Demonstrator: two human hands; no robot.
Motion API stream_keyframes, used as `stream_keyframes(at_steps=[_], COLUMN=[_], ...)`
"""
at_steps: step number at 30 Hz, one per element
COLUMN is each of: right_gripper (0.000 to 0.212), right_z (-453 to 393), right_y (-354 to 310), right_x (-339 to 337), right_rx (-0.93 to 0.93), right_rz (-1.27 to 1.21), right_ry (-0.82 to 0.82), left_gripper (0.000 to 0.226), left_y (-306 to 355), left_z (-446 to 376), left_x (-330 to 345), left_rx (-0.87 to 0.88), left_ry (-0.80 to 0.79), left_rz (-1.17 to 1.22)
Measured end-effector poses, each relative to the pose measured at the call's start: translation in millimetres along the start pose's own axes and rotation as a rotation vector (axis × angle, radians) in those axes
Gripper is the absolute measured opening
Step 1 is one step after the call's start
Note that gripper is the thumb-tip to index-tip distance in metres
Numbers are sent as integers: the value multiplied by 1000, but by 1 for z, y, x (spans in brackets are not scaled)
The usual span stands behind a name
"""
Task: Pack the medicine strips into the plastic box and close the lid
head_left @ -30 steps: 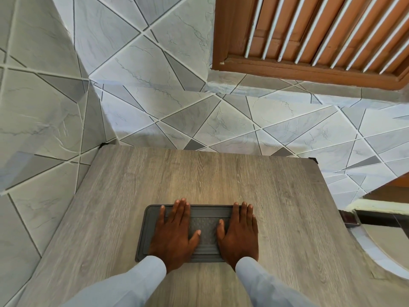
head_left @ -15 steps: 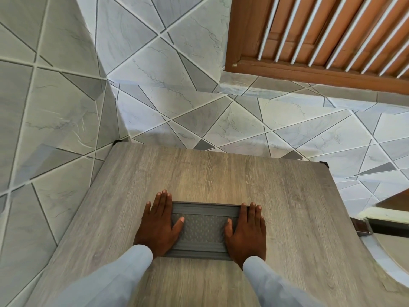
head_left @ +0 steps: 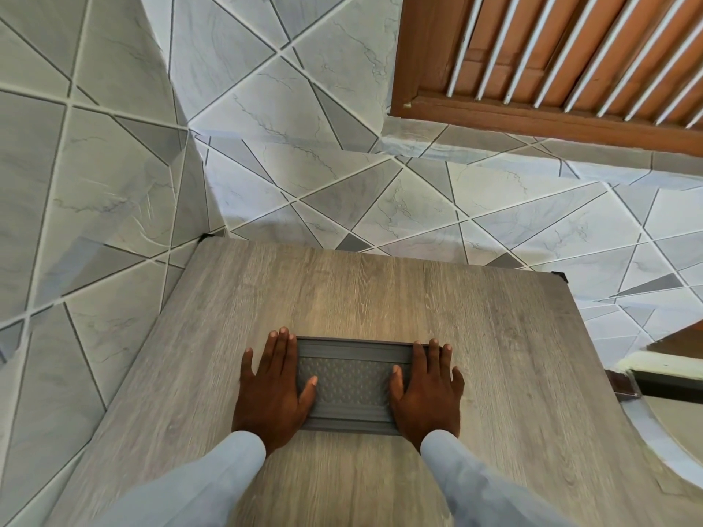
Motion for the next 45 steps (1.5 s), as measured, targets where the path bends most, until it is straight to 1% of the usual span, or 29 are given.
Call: stream_keyframes(at_steps=[6,10,12,14,17,19,21,23,24,27,30,33,36,39,41,42,45], right_gripper=[73,73,74,72,59,54,48,31,27,32,30,26,28,29,50,56,56], right_z=[2,2,3,3,5,13,23,32,34,31,23,18,19,18,17,16,0], right_y=[-4,-3,-2,-2,8,29,57,74,75,77,76,75,75,67,55,44,-1], right_x=[-2,-2,-1,-3,-15,-20,-16,-11,-11,-13,-11,-14,-20,-28,-38,-48,-95], right_rx=[-42,-38,-29,-13,78,213,387,505,520,524,522,527,513,422,299,213,-45], right_rz=[17,13,3,-27,-162,-281,-401,-523,-559,-595,-629,-670,-619,-504,-355,-302,-200], right_ry=[15,20,5,-7,56,114,116,106,107,104,58,26,-4,-32,-61,-47,73], left_gripper=[76,78,79,78,74,65,52,38,34,32,32,32,32,34,36,36,36], left_y=[18,18,17,11,-10,-30,-45,-52,-54,-57,-59,-61,-56,-50,-42,-34,-4], left_z=[12,11,12,15,23,28,32,31,29,20,10,2,4,8,12,13,4], left_x=[9,9,8,3,-14,-19,-15,-10,-9,-7,-10,-11,-13,-23,-37,-50,-95], left_rx=[100,91,67,15,-143,-298,-412,-452,-466,-508,-519,-507,-461,-395,-325,-260,-69], left_ry=[-72,-88,-72,-40,43,57,32,3,-4,-33,-38,-24,-38,-18,27,59,186], left_rz=[-58,-68,-46,39,313,521,634,689,720,802,834,816,778,679,558,487,325])
Point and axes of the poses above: each hand's wrist, its own z-axis away from the middle knuckle, its own x-axis out of the palm, y = z × x, the point moved 9 cm from there along -z, towards the middle knuckle
